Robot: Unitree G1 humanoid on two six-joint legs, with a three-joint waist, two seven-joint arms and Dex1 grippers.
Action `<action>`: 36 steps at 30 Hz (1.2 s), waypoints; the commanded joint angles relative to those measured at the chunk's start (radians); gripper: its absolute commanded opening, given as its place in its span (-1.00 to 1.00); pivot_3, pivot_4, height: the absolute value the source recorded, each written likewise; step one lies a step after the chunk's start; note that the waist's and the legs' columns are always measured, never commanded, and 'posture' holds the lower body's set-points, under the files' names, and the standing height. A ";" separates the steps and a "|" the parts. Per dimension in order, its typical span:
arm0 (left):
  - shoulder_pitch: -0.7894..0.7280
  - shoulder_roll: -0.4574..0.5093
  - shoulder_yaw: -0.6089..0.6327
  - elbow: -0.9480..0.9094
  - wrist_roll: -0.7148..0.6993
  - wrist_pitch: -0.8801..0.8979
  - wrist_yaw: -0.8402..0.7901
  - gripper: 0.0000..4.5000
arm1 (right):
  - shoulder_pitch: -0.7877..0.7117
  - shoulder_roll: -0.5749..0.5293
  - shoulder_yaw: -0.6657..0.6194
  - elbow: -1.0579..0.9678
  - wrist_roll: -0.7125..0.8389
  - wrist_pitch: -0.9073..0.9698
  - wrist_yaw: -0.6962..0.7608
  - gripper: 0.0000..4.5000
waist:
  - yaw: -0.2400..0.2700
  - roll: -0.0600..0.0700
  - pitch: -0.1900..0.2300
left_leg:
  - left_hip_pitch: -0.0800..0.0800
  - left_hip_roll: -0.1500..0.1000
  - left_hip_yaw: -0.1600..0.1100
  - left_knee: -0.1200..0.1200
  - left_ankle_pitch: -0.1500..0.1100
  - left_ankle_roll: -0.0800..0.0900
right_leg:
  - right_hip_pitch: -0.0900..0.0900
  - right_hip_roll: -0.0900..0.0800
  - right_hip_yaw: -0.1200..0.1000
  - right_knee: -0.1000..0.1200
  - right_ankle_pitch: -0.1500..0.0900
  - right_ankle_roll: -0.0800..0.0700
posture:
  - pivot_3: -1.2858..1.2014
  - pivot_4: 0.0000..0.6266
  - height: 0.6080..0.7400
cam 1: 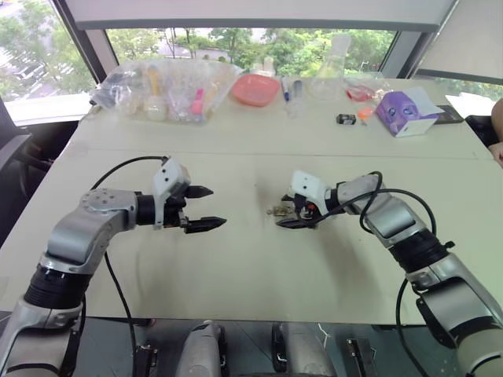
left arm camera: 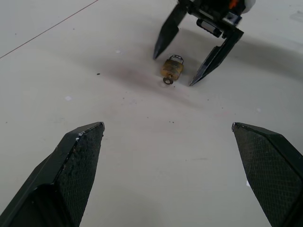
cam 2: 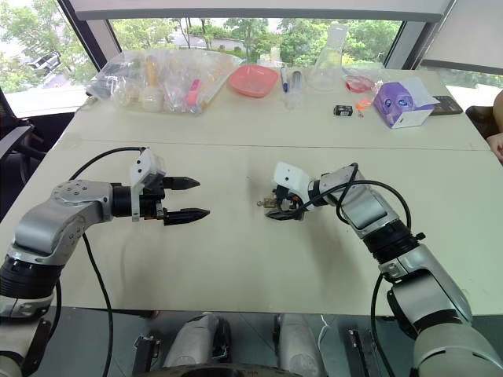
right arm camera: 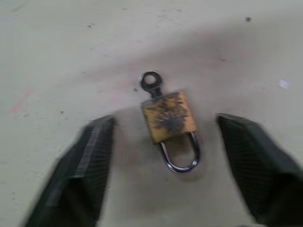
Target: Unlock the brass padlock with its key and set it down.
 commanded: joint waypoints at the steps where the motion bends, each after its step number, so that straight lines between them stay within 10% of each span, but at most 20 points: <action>1: 0.000 -0.008 0.026 -0.029 -0.010 -0.007 0.014 1.00 | -0.002 0.018 0.009 0.040 -0.057 -0.042 -0.007 -0.27 | -0.001 0.000 0.000 | 0.000 0.000 0.000 0.000 0.000 0.000 | 0.000 0.000 0.000 0.000 0.000 0.000 | 0.03 -0.52 0.90; 3: 0.001 -0.013 0.022 -0.026 -0.011 -0.006 0.015 1.00 | 0.003 0.031 0.010 0.047 -0.077 -0.070 -0.013 -0.69 | -0.002 0.000 0.000 | 0.001 0.000 0.000 0.000 0.000 0.000 | 0.000 0.000 0.000 0.001 0.000 0.000 | 0.03 -0.52 0.90; 22: -0.279 -0.301 0.095 0.431 -0.084 -0.033 0.014 1.00 | 0.023 -0.009 -0.137 -0.345 -0.326 -0.323 -0.291 -0.70 | -0.004 0.000 0.000 | 0.000 0.000 0.002 0.000 0.002 -0.003 | 0.000 0.000 -0.001 0.001 0.000 0.000 | 0.03 -0.52 0.90; 30: -0.360 -0.366 0.125 0.542 -0.116 -0.040 -0.037 -0.49 | 0.028 0.019 -0.148 -0.427 -0.354 -0.260 -0.305 -0.70 | 0.000 0.000 0.000 | -0.001 -0.001 0.002 0.000 0.002 -0.003 | 0.000 0.000 -0.001 0.001 0.000 0.000 | 0.03 -0.52 0.90; 36: -0.379 -0.384 0.123 0.574 -0.106 -0.052 -0.048 -0.49 | 0.036 0.027 -0.146 -0.464 -0.355 -0.234 -0.304 -0.70 | 0.000 0.000 0.000 | -0.001 0.000 0.002 0.000 0.002 -0.003 | 0.000 0.000 -0.001 0.001 0.000 0.000 | 0.03 -0.52 0.90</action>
